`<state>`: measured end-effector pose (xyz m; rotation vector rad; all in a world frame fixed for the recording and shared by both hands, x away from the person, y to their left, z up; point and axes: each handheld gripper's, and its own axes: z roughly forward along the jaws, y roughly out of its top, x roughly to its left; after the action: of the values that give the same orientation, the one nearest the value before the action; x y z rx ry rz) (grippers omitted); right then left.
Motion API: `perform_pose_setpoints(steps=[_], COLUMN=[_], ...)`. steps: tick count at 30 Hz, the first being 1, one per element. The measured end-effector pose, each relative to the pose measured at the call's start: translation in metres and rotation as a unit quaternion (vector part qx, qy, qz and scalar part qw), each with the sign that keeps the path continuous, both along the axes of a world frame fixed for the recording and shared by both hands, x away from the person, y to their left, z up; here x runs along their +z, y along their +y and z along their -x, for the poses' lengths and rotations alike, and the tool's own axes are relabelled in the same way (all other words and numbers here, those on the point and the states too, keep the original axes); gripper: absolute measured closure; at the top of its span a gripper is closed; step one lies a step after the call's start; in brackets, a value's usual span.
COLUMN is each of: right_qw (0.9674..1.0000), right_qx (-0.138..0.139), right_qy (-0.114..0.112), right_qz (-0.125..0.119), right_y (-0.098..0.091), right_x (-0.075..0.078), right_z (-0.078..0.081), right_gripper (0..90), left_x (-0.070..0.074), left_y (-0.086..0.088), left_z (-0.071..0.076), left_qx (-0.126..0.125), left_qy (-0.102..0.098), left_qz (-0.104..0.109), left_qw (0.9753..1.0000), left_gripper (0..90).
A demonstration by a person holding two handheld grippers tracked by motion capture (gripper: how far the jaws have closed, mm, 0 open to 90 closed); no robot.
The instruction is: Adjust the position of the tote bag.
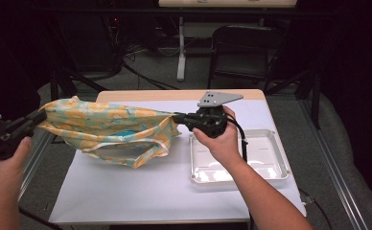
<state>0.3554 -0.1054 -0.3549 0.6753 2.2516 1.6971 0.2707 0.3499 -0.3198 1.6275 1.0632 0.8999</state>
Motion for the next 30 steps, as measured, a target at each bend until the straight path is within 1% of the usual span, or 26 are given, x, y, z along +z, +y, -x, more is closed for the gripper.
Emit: perform_pose_setpoints(steps=[2, 4, 7, 10, 13, 17, 20, 22, 24, 26, 28, 30], right_qw=[1.0000, 0.9999, 0.9998, 0.9996, 0.9995, 0.9994, 0.9995, 0.9995, 0.9995, 0.9995, 0.9995, 0.9994], right_qx=[-0.003, -0.007, -0.012, -0.012, -0.010, -0.010, -0.014, -0.020, -0.021, -0.021, -0.021, -0.020], right_qy=[-0.007, -0.011, -0.017, -0.024, -0.030, -0.032, -0.030, -0.025, -0.023, -0.023, -0.024, -0.025], right_qz=[-0.003, -0.005, -0.005, -0.010, -0.009, -0.002, 0.003, 0.009, 0.008, 0.008, 0.008, 0.009], right_y=[-0.001, -0.001, -0.002, -0.004, -0.005, -0.006, -0.006, -0.007, -0.007, -0.008, -0.009, -0.009], right_x=[0.006, 0.012, 0.020, 0.027, 0.032, 0.030, 0.025, 0.019, 0.018, 0.018, 0.019, 0.018], right_z=[0.000, -0.001, -0.004, -0.003, 0.000, 0.002, 0.002, -0.002, -0.003, -0.003, -0.002, -0.001], right_gripper=[90.0, 90.0, 90.0, 90.0, 90.0, 90.0, 90.0, 90.0, 90.0, 90.0, 90.0, 90.0], left_x=[0.004, 0.008, 0.011, 0.012, 0.011, 0.008, 0.005, 0.004, 0.004, 0.004, 0.005, 0.004], left_y=[-0.002, -0.003, -0.004, -0.003, -0.004, -0.005, -0.007, -0.008, -0.009, -0.009, -0.010, -0.011], left_z=[-0.002, -0.006, -0.012, -0.014, -0.014, -0.014, -0.017, -0.019, -0.021, -0.022, -0.022, -0.023], left_qx=[0.002, 0.004, 0.005, 0.003, 0.003, 0.001, 0.004, 0.003, 0.004, 0.003, 0.001, 0.001], left_qy=[-0.003, -0.003, -0.003, 0.000, 0.000, 0.002, 0.007, 0.009, 0.007, 0.006, 0.008, 0.012], left_qz=[0.001, -0.002, -0.002, 0.006, 0.006, 0.006, -0.001, 0.000, -0.002, 0.001, 0.004, 0.001], left_qw=[1.0000, 1.0000, 1.0000, 1.0000, 1.0000, 1.0000, 1.0000, 1.0000, 1.0000, 1.0000, 1.0000, 0.9999], left_gripper=[90.0, 90.0, 90.0, 90.0, 90.0, 90.0, 90.0, 90.0, 90.0, 90.0, 90.0, 90.0])
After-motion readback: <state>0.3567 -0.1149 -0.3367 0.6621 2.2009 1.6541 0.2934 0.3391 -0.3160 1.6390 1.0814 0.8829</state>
